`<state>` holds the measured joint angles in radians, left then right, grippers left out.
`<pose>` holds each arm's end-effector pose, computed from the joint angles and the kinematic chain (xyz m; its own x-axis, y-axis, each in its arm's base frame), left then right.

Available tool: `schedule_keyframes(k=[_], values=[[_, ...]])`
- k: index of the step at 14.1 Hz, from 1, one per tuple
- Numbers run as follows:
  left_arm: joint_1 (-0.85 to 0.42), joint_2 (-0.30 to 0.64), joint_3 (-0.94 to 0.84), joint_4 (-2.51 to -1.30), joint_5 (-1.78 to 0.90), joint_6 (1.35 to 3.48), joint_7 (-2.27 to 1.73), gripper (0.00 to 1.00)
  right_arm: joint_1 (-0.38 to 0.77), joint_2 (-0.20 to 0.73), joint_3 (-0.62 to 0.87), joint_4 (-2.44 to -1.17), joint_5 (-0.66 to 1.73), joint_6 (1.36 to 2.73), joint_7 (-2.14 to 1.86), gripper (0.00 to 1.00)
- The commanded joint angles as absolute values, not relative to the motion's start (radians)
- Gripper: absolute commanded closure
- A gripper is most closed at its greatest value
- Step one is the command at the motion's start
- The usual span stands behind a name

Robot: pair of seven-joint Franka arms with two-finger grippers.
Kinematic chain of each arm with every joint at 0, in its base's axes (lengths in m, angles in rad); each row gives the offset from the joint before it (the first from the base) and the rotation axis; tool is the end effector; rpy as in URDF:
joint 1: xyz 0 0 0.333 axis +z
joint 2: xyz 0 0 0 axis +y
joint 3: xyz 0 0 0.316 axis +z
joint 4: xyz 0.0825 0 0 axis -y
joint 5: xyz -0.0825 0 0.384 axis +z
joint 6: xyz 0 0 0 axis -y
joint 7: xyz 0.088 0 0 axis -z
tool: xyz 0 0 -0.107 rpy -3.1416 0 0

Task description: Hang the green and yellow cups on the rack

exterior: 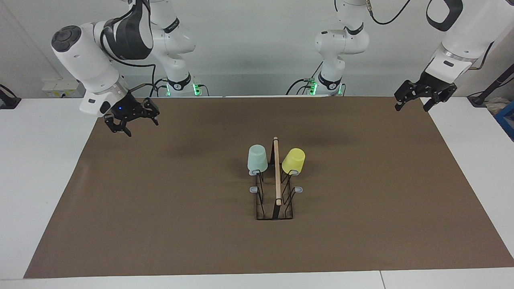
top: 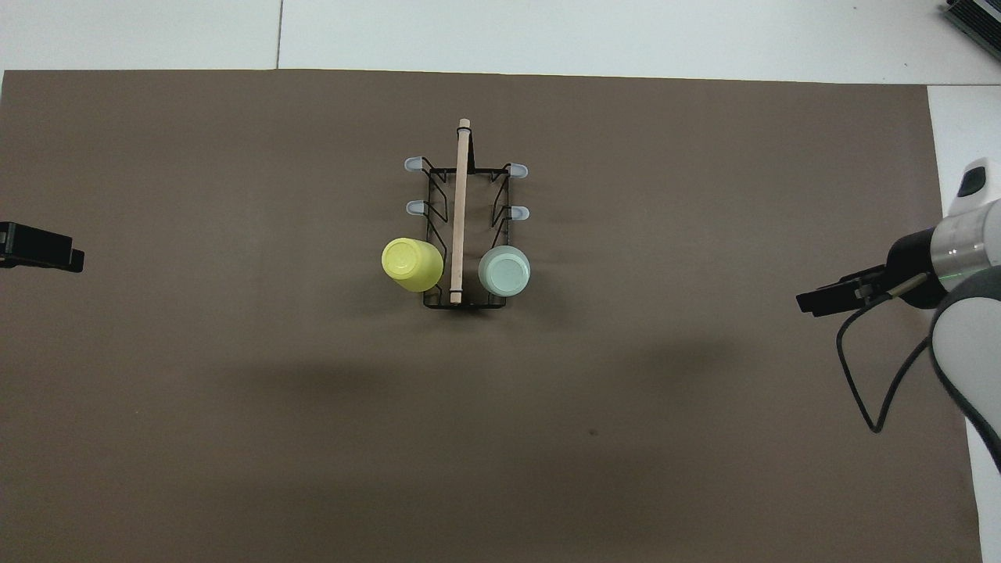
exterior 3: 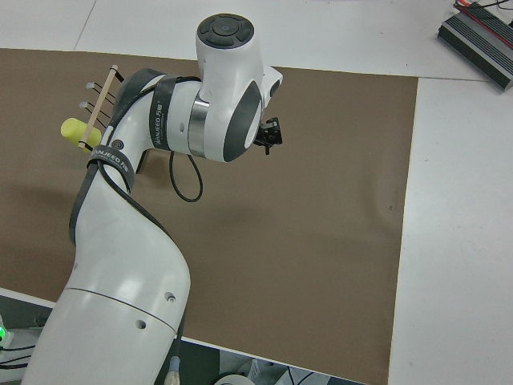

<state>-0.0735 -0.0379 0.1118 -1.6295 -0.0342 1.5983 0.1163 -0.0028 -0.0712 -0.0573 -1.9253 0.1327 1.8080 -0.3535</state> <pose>0.5446 0.0185 0.6199 0.9970 -0.0770 0.0109 -0.0773 -0.9963 0.0374 0.5344 -0.0218 0.5157 0.9665 0.2565 0.0001 0.2540 -0.9571 -0.1397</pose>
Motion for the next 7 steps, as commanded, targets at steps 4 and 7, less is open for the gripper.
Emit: schedule_keyframes(k=[4,7], values=[[-0.089,-0.044,0.120,-1.635,-0.015,1.589,0.100,0.00,-0.029,-0.081,-0.038,-1.928,0.110,1.776,-0.195,0.00],[-0.089,-0.044,0.120,-1.635,-0.015,1.591,0.100,0.00,-0.029,-0.081,-0.041,-1.927,0.104,1.779,-0.192,0.00]])
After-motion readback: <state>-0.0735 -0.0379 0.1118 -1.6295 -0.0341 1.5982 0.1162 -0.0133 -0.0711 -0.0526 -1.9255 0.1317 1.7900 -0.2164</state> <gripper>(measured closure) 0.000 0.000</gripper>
